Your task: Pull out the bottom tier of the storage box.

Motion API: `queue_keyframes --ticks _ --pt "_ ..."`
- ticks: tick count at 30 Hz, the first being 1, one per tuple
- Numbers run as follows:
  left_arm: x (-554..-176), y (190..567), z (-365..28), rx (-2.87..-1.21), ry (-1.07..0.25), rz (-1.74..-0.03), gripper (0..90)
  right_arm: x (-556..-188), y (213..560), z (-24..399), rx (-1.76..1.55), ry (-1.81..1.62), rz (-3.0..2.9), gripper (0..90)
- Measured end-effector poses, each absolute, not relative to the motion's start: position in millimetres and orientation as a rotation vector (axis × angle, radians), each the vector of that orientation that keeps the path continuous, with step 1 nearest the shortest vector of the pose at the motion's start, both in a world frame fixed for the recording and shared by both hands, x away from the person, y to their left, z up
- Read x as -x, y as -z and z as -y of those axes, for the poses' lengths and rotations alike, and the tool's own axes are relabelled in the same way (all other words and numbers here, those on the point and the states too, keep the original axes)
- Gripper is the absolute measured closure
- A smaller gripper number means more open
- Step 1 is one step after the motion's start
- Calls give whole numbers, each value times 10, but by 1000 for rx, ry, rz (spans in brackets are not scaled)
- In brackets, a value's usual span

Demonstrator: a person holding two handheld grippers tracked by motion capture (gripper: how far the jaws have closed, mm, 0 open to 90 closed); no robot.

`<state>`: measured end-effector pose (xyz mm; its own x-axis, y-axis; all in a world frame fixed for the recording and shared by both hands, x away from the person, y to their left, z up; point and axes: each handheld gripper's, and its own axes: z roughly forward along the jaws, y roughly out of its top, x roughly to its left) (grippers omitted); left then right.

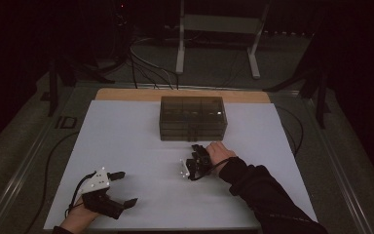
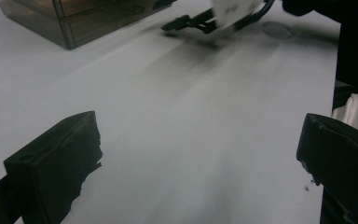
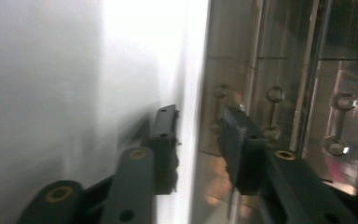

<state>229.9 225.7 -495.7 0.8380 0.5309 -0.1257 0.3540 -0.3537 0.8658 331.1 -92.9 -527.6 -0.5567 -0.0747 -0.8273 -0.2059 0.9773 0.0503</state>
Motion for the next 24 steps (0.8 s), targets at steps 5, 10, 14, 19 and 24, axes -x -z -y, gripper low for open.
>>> queue_keyframes --ticks 5,10,14,19,24 --pt "-2295 4955 -2252 -1979 -217 -654 0 -3304 5025 1085 132 -425 -2378 350" --pt "-2296 4958 -2247 -1983 -216 -654 0 -3419 4818 1313 7 -609 -2547 169" --pt "-2295 4955 -2249 -1981 -217 -652 0 -3512 4704 1507 -72 -716 -2587 152" --pt "-2296 4955 -2248 -1981 -217 -652 0 -3618 4581 1762 -28 -863 -2625 165" --pt "-2298 4956 -2248 -1979 -217 -653 0 -3781 4501 2009 -71 -955 -2688 173"
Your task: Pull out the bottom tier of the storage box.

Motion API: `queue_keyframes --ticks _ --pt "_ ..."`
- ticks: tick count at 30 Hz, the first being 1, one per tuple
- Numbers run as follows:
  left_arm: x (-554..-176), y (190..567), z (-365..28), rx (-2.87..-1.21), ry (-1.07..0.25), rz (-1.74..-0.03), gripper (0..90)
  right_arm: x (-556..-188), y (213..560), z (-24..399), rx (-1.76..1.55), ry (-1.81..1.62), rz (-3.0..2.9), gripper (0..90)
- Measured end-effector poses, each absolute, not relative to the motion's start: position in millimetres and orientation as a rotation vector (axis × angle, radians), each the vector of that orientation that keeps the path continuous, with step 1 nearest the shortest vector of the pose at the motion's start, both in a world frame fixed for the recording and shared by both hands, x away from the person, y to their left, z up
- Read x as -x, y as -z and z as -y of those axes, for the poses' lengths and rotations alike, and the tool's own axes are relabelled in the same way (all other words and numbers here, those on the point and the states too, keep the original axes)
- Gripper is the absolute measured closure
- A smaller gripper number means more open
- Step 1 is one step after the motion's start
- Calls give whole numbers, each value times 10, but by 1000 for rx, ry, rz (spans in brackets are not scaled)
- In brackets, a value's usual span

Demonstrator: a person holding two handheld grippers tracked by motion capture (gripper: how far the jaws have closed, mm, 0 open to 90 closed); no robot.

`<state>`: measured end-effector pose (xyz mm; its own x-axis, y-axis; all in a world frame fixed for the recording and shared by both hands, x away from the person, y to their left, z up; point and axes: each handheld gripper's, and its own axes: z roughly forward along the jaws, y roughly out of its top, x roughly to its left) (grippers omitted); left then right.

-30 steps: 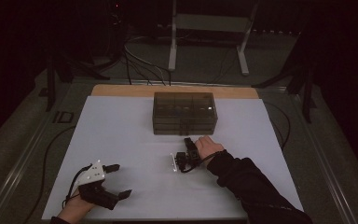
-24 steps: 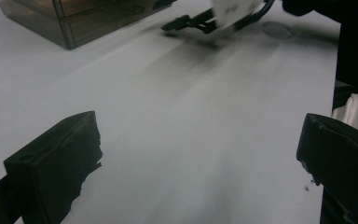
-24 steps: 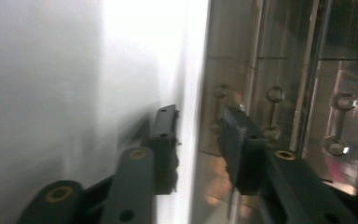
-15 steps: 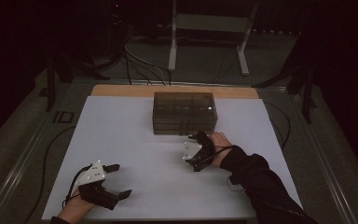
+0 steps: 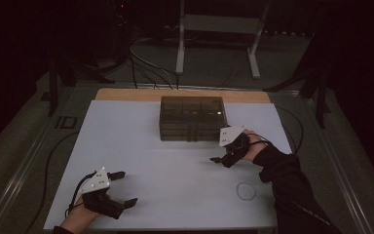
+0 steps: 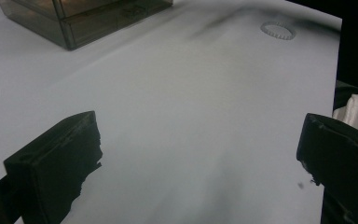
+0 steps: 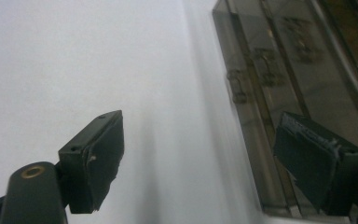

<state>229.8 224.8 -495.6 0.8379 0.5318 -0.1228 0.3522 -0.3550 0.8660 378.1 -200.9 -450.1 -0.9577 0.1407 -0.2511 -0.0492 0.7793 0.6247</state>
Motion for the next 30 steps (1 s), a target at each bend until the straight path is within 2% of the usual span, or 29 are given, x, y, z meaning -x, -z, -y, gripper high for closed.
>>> queue_keyframes --ticks 5,6,8,9,10,12,14,15,23,30 --pt "-2300 4958 -2249 -1979 -216 -655 0 -3863 4522 2075 -132 -980 -2662 182" --pt "-2299 4959 -2249 -1981 -215 -654 0 -3875 4538 2065 -132 -976 -2665 235" --pt "-2299 4959 -2251 -1979 -214 -657 0 -3884 4575 2066 -31 -938 -2635 423" --pt "-2300 4958 -2253 -1978 -216 -656 0 -3889 4601 2064 3 -916 -2605 461" --pt "-2300 4957 -2253 -1978 -215 -654 0 -3911 4621 2060 30 -892 -2596 536" --pt "-2299 4960 -2252 -1981 -215 -654 0 -3955 4663 2062 80 -884 -2568 585" --pt "-2299 4960 -2254 -1979 -213 -656 0 -3978 4683 2061 88 -868 -2558 592" --pt "-2301 4958 -2257 -1975 -213 -655 0 -4020 4721 2066 109 -841 -2547 649" --pt "-2300 4962 -2255 -1978 -211 -656 0 -4138 4843 2077 119 -763 -2544 700" --pt "-2303 4965 -2254 -1980 -210 -656 0 -4181 4921 2066 113 -693 -2534 707"
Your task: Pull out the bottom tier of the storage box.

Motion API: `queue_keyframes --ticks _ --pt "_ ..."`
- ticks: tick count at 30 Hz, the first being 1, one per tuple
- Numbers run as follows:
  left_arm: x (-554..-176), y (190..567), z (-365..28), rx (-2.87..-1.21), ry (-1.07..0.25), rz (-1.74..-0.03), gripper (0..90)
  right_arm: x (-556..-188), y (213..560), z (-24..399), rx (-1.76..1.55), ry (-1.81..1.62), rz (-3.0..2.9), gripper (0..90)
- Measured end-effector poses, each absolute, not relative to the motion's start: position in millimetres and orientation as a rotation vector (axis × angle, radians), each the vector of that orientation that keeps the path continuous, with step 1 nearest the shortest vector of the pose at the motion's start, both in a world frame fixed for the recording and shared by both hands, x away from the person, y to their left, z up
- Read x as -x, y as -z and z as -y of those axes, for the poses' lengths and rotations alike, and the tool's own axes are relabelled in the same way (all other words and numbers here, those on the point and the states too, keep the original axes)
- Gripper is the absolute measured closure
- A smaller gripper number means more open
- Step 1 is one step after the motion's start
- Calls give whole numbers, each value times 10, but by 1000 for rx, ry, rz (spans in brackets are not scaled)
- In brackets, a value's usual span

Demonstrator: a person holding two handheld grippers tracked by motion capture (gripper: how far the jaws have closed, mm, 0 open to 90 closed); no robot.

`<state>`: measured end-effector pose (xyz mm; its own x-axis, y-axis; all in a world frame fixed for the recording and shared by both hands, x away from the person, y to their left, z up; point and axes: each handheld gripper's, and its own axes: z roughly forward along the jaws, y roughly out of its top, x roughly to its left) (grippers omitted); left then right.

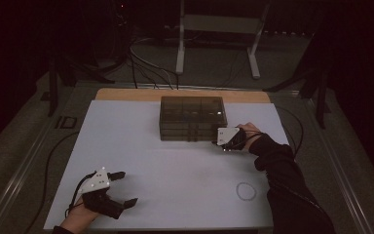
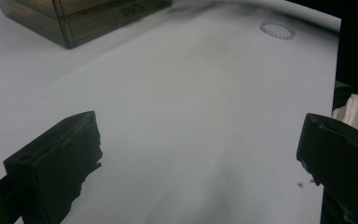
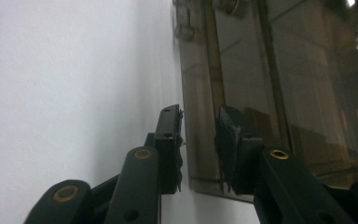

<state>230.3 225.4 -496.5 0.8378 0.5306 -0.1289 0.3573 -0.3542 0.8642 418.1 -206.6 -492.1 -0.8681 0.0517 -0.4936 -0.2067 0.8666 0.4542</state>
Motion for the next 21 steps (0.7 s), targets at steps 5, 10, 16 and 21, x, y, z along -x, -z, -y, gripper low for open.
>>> queue_keyframes --ticks 5,10,16,21 --pt "-2302 4966 -2254 -1981 -209 -655 0 -4198 4918 2072 90 -684 -2521 730" --pt "-2301 4965 -2252 -1982 -210 -654 0 -4180 4919 2040 106 -641 -2506 750" --pt "-2304 4967 -2253 -1982 -209 -656 0 -4194 4987 2024 119 -561 -2507 787" --pt "-2304 4969 -2249 -1985 -208 -654 0 -4263 4930 2007 122 -554 -2573 804"
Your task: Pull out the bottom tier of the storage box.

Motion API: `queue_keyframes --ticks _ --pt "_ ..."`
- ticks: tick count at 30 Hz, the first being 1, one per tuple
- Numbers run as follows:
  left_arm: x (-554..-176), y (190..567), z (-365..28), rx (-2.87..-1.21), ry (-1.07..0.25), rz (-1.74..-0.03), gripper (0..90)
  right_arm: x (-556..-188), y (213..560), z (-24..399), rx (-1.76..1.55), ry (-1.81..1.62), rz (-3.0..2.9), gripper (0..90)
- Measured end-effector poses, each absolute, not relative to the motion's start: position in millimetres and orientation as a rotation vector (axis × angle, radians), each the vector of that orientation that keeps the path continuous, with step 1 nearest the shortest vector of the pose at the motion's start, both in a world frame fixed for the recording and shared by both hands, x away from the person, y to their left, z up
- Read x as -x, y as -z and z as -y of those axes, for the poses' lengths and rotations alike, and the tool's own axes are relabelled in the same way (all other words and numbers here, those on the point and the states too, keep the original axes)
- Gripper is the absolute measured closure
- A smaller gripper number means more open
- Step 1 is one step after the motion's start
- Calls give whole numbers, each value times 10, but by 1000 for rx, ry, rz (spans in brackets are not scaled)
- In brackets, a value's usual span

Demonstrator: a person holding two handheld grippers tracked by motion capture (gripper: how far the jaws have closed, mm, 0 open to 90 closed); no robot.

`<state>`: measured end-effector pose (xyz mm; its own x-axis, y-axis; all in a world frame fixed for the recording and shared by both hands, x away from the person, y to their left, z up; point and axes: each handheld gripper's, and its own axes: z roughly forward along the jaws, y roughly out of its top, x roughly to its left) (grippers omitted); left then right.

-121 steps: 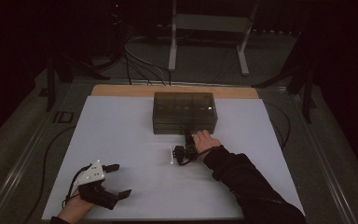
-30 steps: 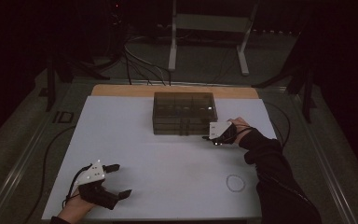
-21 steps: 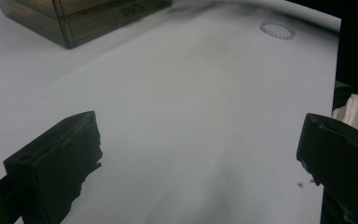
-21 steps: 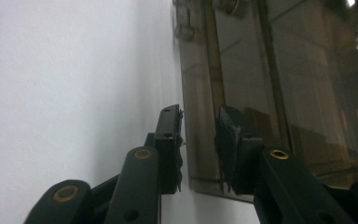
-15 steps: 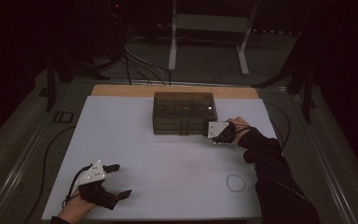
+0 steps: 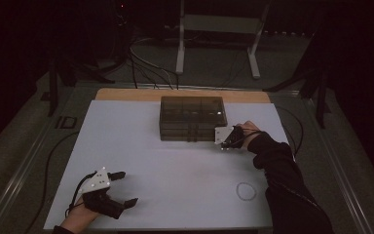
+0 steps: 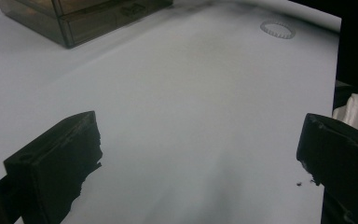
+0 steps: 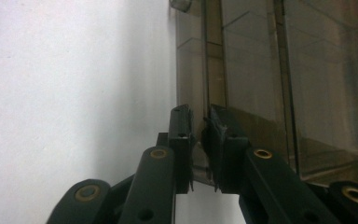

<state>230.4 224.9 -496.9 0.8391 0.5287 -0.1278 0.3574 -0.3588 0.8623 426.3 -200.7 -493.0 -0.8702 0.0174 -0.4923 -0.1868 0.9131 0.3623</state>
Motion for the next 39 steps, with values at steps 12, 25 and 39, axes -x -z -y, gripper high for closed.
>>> queue_keyframes --ticks 12,25,39 --pt "-2306 4970 -2250 -1983 -207 -655 0 -4425 4809 1968 196 -497 -2736 867" --pt "-2304 4965 -2253 -1978 -210 -655 0 -4427 4761 1979 96 -545 -2841 893" --pt "-2303 4963 -2252 -1980 -212 -654 0 -4182 4761 1988 68 -568 -2862 896"
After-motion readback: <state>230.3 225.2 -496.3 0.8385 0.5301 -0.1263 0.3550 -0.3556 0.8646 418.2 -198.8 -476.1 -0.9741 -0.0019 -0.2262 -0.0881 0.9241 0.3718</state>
